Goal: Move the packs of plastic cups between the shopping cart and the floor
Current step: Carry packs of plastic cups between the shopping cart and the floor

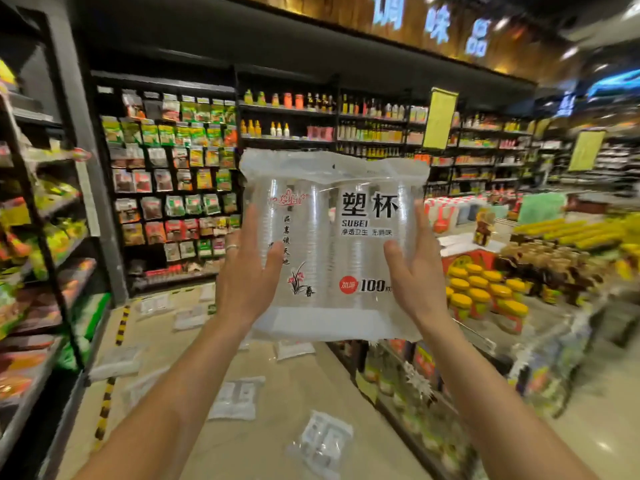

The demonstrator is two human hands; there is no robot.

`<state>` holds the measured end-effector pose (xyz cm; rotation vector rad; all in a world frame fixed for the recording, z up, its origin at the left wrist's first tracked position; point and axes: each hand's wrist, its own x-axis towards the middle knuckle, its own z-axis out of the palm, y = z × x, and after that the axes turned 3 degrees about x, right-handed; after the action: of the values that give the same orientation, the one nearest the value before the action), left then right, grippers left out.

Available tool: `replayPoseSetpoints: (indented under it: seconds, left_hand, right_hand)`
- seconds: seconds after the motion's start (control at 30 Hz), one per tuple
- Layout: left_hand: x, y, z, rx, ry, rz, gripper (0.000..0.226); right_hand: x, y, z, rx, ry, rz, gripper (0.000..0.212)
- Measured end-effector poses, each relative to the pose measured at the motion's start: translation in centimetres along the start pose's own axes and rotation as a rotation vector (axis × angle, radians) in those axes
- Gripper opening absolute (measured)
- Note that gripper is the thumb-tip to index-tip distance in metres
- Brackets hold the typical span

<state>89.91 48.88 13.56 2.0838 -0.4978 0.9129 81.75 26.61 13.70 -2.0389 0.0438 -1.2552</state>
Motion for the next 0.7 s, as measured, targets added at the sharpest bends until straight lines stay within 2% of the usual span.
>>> replayPoseSetpoints:
  seconds: [0.27,0.47,0.7]
  left_hand:
    - [-4.1,7.8,7.7,-0.308,-0.258,0.159,0.068]
    - [-9.7,18.0,12.1,-0.573,-0.471,0.357,0.07]
    - [-17.5,30.7,14.0,-0.695,-0.6,0.431,0.071]
  right_hand:
    - [-7.0,1.7,-12.1,-0.276,0.248,0.196,0.068]
    - [-12.8,0.3,-24.0,-0.55,0.468,0.284,0.068]
    - [-19.0,-2.8,-36.9,-0.761,0.652,0.338,0.07]
